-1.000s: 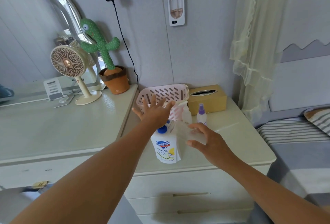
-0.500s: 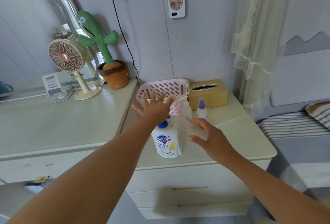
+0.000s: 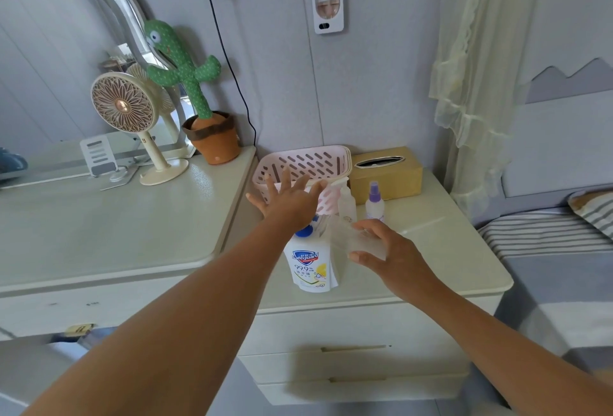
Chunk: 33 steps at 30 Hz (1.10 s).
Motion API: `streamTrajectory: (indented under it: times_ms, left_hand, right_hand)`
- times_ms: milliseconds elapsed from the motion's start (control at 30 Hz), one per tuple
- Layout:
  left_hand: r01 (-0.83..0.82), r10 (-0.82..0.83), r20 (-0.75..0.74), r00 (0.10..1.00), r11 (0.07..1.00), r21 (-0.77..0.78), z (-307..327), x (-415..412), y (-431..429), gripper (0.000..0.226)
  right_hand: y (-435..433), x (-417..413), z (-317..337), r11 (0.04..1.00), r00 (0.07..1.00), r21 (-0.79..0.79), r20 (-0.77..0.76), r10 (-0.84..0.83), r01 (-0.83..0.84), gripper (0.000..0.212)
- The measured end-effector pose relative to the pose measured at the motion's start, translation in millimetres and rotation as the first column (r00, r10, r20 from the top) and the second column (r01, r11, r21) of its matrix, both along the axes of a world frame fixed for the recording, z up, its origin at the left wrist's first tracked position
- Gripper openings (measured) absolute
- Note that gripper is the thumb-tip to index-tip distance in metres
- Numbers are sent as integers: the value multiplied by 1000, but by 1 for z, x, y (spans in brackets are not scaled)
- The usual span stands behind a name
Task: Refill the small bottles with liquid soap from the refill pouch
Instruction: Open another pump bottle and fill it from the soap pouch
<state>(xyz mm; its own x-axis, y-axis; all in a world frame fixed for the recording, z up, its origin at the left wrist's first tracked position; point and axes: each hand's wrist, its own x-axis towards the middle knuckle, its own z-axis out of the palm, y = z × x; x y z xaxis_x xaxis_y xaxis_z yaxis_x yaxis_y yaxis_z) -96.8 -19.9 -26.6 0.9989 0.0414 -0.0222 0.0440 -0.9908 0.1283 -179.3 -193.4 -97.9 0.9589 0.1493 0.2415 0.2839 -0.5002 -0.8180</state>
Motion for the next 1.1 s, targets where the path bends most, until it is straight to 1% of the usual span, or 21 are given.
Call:
streamTrajectory:
  times_ms: [100, 200, 300, 400, 700, 833, 967, 1100]
  left_hand:
    - [-6, 6, 26, 1000, 1000, -17, 3, 6, 1, 53]
    - [-10, 11, 18, 1000, 1000, -6, 4, 12, 2, 55]
    - [0, 1, 21, 1000, 1000, -30, -2, 12, 5, 52]
    - [-36, 37, 1, 999, 996, -87, -9, 9, 5, 52]
    - [-5, 6, 41, 999, 1000, -18, 1, 14, 6, 59]
    - [-18, 20, 35, 999, 998, -54, -2, 12, 6, 58]
    - [-28, 28, -3, 1000, 996, -85, -10, 10, 8, 54]
    - [-29, 28, -6, 1000, 997, -66, -9, 11, 8, 59]
  right_hand:
    - [-1, 1, 5, 1000, 1000, 4, 4, 3, -3, 39]
    - [-2, 3, 7, 1000, 1000, 15, 12, -1, 1, 38]
    - [-1, 3, 5, 1000, 1000, 11, 12, 1, -2, 41]
    - [2, 1, 0, 1000, 1000, 6, -5, 6, -6, 42]
    - [2, 3, 6, 1000, 1000, -2, 14, -2, 2, 40]
    - [2, 2, 3, 1000, 1000, -6, 26, -8, 8, 41]
    - [5, -1, -6, 1000, 1000, -15, -1, 4, -5, 42]
    - [5, 0, -5, 1000, 1000, -16, 3, 4, -4, 43]
